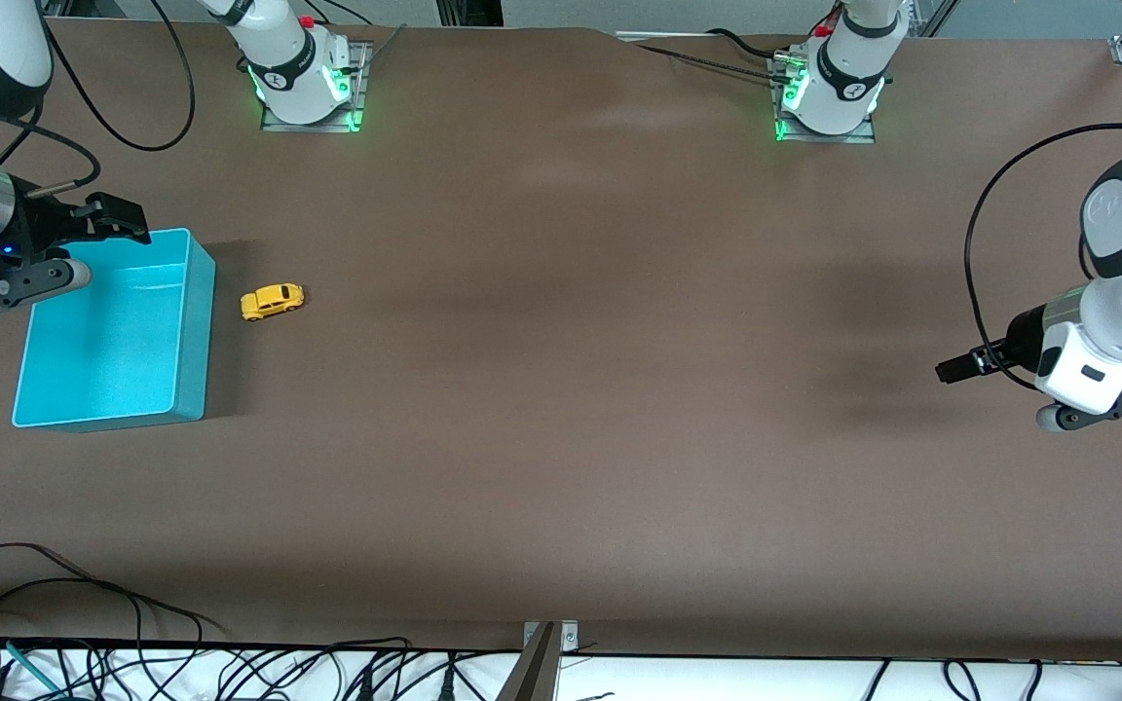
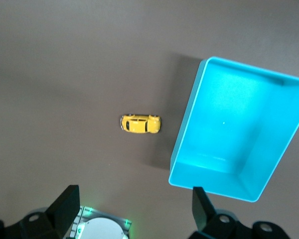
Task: Wind up and store yellow beetle car
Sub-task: 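Raise the left gripper away while the right gripper reaches the car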
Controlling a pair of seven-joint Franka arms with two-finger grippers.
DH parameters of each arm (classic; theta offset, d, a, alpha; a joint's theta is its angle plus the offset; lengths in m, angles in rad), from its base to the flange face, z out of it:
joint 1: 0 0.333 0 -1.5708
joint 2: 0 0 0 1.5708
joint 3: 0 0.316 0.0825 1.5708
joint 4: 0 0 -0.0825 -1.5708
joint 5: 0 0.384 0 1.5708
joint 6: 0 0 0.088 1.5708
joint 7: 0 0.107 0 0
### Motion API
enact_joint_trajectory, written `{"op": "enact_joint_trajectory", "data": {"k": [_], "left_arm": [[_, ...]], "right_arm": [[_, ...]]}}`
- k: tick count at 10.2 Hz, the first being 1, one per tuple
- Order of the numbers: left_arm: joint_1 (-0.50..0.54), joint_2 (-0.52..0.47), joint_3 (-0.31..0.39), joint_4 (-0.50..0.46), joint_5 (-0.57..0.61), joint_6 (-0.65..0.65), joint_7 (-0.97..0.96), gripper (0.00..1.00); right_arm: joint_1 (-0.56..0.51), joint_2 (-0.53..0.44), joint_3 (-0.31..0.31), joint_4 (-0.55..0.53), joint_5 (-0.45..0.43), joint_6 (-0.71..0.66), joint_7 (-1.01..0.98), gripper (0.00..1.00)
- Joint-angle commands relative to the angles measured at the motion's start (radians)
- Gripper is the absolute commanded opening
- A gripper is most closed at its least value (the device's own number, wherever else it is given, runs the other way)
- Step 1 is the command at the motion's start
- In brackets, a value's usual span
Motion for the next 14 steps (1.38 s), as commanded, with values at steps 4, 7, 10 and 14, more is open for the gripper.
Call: {"op": "enact_joint_trajectory", "data": {"k": [4,7,10,14], "left_arm": [[0.012,-0.098,-0.043,-0.019,-0.029,-0.092,0.138,1.00],[0.014,-0.100,-0.043,-0.018,-0.029,-0.116,0.143,1.00],[0.014,-0.100,-0.041,-0.013,-0.029,-0.130,0.141,1.00],[0.011,-0.096,-0.041,-0.010,-0.029,-0.135,0.137,1.00]], "right_arm": [[-0.072,-0.088,0.175,-0.204,-0.007,0.172,-0.008,1.00],[-0.236,-0.130,0.370,-0.379,-0.015,0.264,-0.193,1.00],[-0.400,-0.105,0.476,-0.491,-0.017,0.397,-0.611,1.00],[-0.448,-0.065,0.480,-0.669,-0.020,0.669,-0.961,1.00]]}}
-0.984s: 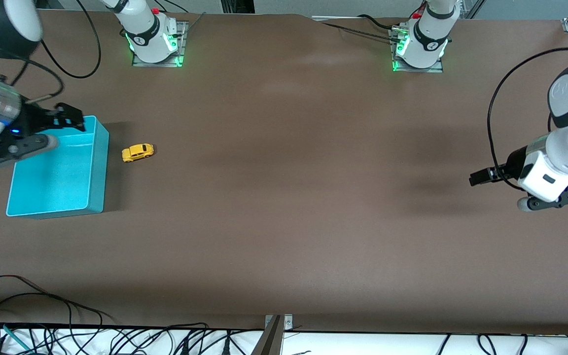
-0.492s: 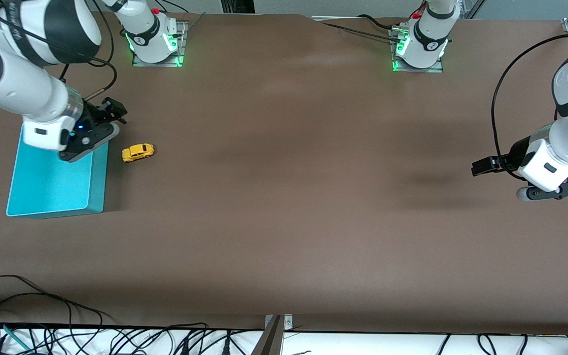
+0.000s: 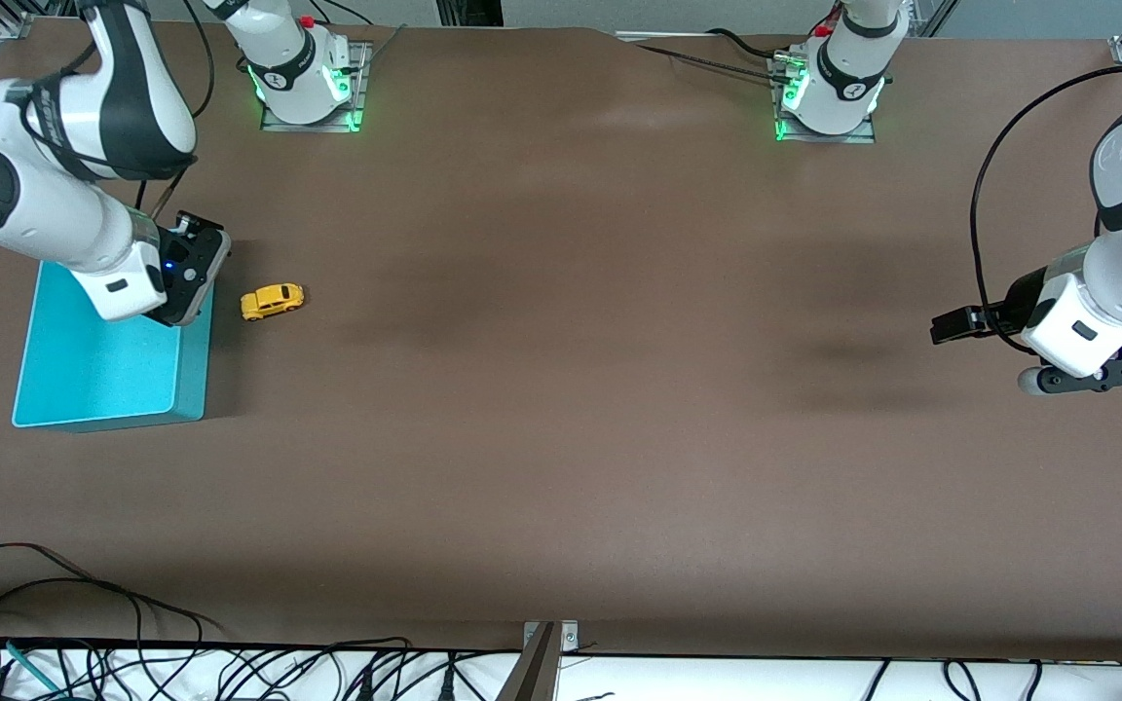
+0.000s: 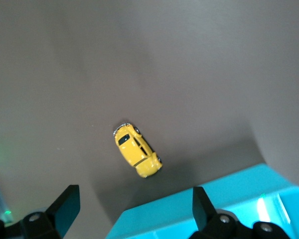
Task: Wind up and store yellow beetle car
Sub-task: 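Raise the left gripper away while the right gripper reaches the car, then lower the right gripper onto the yellow car and close it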
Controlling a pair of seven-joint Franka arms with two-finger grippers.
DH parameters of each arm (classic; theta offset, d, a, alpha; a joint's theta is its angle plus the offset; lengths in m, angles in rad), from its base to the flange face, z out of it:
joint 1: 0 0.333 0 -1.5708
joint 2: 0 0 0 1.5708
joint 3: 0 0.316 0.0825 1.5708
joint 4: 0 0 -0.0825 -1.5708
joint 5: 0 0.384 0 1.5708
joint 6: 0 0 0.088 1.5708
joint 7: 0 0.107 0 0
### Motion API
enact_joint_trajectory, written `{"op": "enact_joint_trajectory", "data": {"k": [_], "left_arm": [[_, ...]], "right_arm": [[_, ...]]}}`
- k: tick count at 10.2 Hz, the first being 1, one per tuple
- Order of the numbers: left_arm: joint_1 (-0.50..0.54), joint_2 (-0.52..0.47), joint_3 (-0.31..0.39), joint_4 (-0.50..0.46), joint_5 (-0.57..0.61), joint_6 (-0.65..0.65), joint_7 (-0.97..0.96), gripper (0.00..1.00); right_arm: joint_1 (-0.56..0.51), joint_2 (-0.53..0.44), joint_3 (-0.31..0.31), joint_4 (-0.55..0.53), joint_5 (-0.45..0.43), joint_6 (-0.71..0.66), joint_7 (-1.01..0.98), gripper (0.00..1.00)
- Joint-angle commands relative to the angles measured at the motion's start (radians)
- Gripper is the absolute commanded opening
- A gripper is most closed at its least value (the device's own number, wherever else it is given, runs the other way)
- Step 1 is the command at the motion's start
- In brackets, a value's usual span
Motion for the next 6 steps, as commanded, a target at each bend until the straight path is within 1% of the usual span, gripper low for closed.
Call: {"op": "enact_joint_trajectory", "data": {"k": [1,3,4,5,6], "left_arm": [[0.008,-0.022,-0.001,-0.016,-0.029,-0.010,0.031,1.00],[0.008,-0.020,-0.001,-0.016,-0.029,-0.010,0.031,1.00],[0.008,-0.020,-0.001,-0.016,-0.029,-0.010,0.032,1.00],[0.007,-0.020,-0.001,-0.016,-0.029,-0.010,0.031,1.00],[0.007,-0.020,-0.001,-0.016,-0.027,-0.010,0.032,1.00]], "right_arm": [[-0.033,-0.018,0.027,-0.149,-0.011,0.180,-0.114,1.00],[-0.036,-0.065,0.027,-0.285,-0.011,0.313,-0.180,1.00],[-0.047,-0.061,0.027,-0.342,-0.010,0.396,-0.247,1.00],[-0.073,-0.032,0.027,-0.402,-0.010,0.515,-0.313,1.00],[-0.099,0.014,0.027,-0.434,-0.010,0.624,-0.373,1.00]]}}
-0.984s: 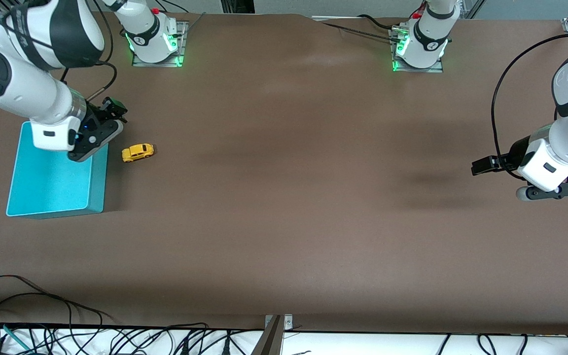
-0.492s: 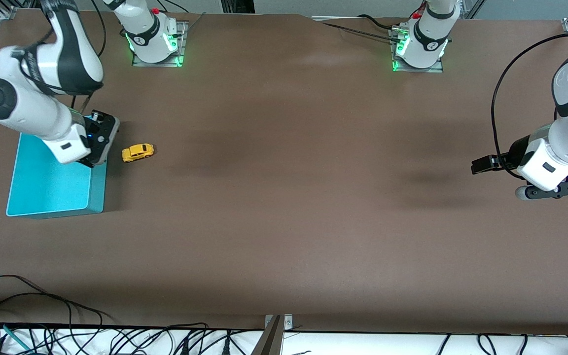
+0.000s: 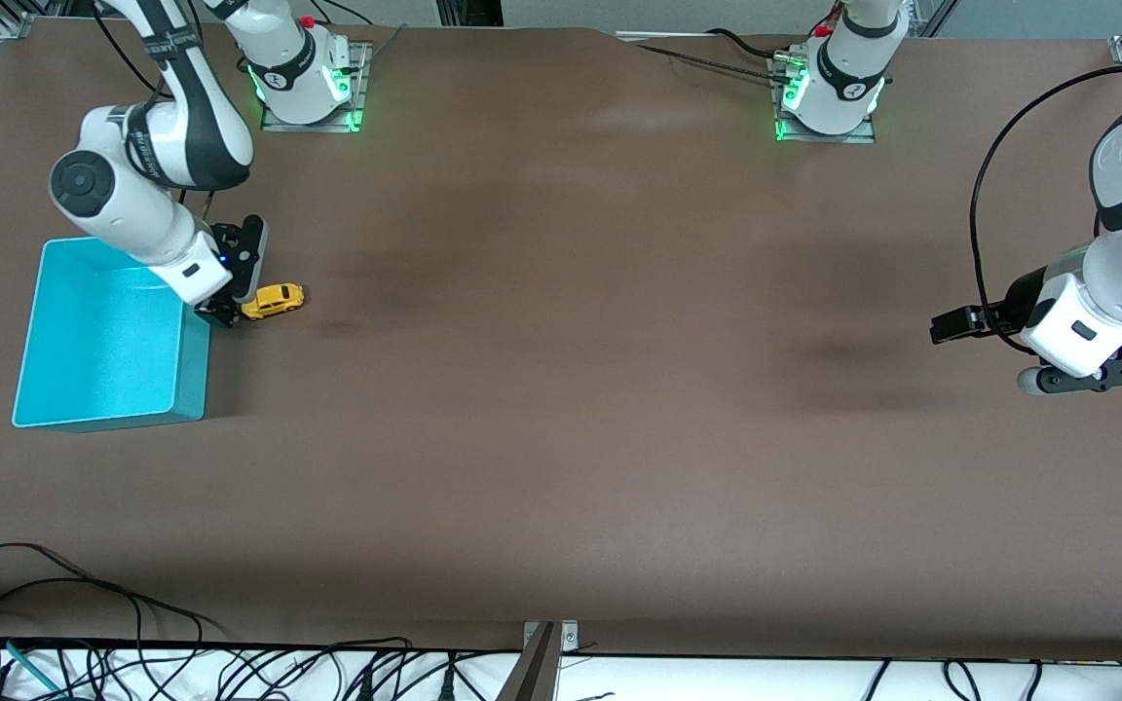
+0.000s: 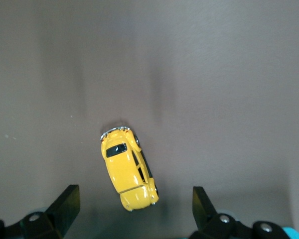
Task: Wind up and store yellow beetle car
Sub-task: 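Lower the right gripper onto the yellow car and close it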
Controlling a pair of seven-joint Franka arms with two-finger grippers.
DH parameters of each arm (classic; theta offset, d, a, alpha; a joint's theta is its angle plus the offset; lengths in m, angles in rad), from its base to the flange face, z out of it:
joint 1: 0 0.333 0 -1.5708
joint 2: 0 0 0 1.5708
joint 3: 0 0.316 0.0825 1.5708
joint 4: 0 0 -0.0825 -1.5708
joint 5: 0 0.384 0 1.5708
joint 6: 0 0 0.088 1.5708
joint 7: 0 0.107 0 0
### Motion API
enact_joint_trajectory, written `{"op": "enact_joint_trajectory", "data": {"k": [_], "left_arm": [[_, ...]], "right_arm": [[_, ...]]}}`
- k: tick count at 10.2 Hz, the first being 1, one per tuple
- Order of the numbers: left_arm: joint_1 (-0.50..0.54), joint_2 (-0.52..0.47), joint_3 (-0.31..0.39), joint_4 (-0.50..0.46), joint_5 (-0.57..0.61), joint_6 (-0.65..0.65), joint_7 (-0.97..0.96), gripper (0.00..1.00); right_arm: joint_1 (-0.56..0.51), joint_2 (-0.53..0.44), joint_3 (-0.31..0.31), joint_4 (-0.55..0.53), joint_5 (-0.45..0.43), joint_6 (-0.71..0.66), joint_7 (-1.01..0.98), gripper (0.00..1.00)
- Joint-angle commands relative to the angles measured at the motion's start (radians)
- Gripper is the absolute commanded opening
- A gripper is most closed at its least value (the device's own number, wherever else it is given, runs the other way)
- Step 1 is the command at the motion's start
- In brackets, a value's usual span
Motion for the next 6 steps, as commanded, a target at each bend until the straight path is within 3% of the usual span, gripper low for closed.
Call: {"op": "enact_joint_trajectory", "data": {"k": [1,6], "left_arm": [[0.007,-0.019,0.000,-0.015,-0.027,-0.010,0.034,1.00],[0.007,-0.019,0.000,-0.015,-0.026,-0.010,0.037,1.00]], "right_arm": [[-0.078,0.066,0.018,-0.083,-0.008,0.190,-0.138,1.00],[-0.084,0.102,0.024,-0.086,-0.009,0.211,-0.153,1.00]]}}
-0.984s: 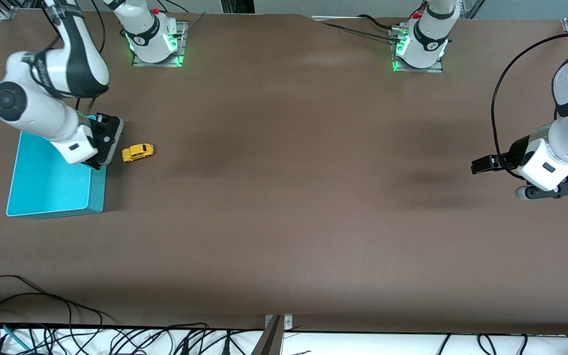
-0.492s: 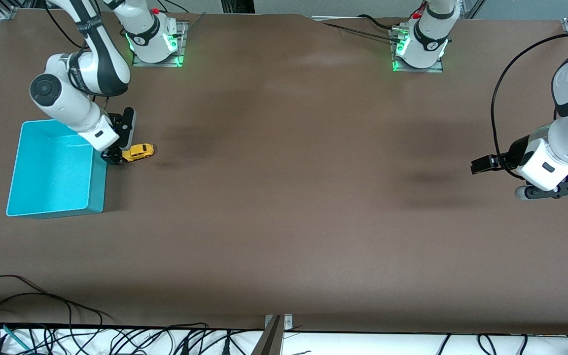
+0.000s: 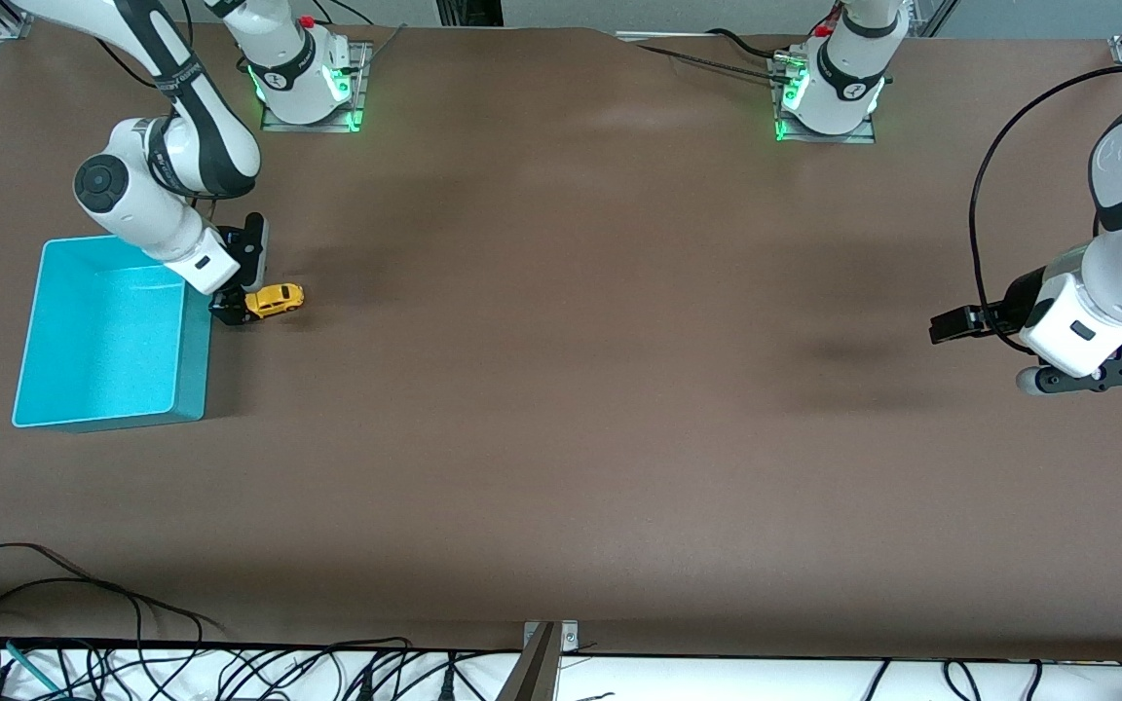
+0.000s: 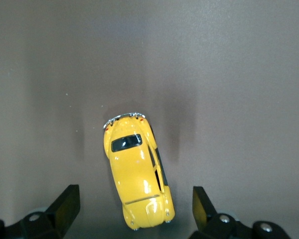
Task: Wind up and store yellow beetle car
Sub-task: 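Lower the right gripper onto the yellow car and close it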
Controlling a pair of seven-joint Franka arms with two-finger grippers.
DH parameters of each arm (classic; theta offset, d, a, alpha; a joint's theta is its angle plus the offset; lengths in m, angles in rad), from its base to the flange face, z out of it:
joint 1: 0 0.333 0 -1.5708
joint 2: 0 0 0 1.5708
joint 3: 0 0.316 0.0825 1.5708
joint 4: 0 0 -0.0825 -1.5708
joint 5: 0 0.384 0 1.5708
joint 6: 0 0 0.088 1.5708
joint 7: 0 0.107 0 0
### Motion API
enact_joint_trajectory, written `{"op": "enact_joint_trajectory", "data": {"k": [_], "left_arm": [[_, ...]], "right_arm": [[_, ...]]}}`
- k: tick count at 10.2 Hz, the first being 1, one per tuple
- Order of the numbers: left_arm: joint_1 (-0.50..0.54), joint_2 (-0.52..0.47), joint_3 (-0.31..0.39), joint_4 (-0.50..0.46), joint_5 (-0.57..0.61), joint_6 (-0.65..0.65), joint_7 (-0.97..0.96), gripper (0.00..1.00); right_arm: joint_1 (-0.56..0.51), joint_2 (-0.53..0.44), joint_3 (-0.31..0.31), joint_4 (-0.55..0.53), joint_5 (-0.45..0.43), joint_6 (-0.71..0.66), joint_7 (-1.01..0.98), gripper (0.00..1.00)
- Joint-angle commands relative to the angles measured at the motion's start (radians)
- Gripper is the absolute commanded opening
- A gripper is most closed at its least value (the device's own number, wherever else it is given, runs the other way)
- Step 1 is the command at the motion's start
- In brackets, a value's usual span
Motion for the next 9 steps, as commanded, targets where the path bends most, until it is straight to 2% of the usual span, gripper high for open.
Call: {"op": "enact_joint_trajectory", "data": {"k": [1,4,8,9], "left_arm": [[0.005,-0.017,0.000,-0.015,-0.026,-0.009,0.037,1.00],[0.005,-0.017,0.000,-0.012,-0.026,-0.009,0.037,1.00],[0.002,-0.007,0.000,-0.004,-0.017,-0.009,0.035,1.00],[0.004,0.002,0.000,0.011,-0.023,-0.009,0.035,1.00]], "right_arm": [[-0.014,0.009,0.032,-0.001,-0.009,0.027,-0.012,1.00],[-0.013,0.068,0.033,-0.001,-0.011,0.071,-0.014,1.00],[-0.013,0.087,0.033,-0.001,-0.012,0.092,-0.015,0.99],[-0.013,0.086,0.033,-0.001,-0.012,0.092,-0.015,0.83]]}}
